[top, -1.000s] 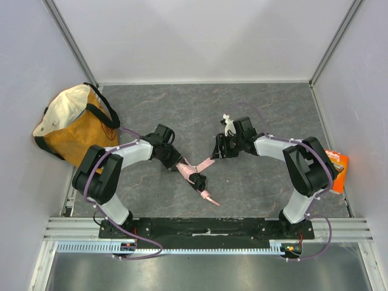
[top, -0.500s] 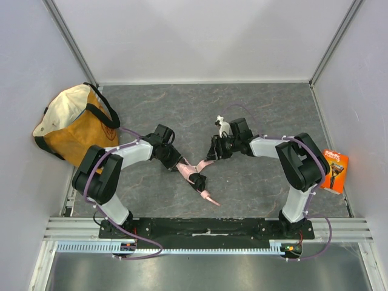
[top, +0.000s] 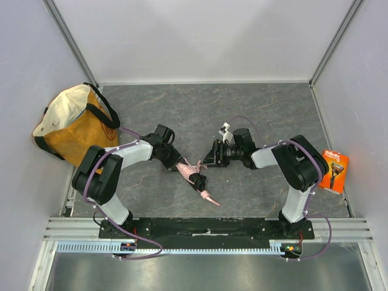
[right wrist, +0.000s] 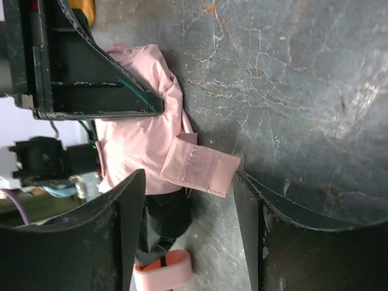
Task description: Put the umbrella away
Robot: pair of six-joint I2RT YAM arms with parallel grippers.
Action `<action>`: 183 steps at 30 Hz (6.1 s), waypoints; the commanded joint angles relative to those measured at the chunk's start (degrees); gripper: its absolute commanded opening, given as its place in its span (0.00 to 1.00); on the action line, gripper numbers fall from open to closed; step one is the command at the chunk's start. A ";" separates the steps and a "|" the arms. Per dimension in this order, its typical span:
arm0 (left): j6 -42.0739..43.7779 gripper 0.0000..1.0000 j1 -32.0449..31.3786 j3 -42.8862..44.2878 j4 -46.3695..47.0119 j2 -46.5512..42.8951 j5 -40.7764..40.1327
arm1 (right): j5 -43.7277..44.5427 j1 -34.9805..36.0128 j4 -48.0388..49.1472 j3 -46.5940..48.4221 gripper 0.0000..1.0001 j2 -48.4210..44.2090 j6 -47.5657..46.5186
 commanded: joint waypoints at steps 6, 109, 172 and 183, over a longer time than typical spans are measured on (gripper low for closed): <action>3.66 0.02 -0.85 -5.02 -8.81 4.72 -11.43 | 12.64 4.11 26.26 -10.89 0.72 1.23 31.60; 4.63 0.02 -0.59 -5.90 -7.75 4.28 -10.46 | 25.05 4.47 32.61 -13.80 0.49 4.13 30.93; -1.35 0.02 -0.94 -3.80 -14.96 11.04 -8.88 | 18.18 23.88 24.81 1.66 0.00 -1.14 16.01; -0.82 0.02 -0.85 -2.92 -15.22 11.92 -8.97 | 31.72 30.48 5.99 3.25 0.00 -4.30 -2.91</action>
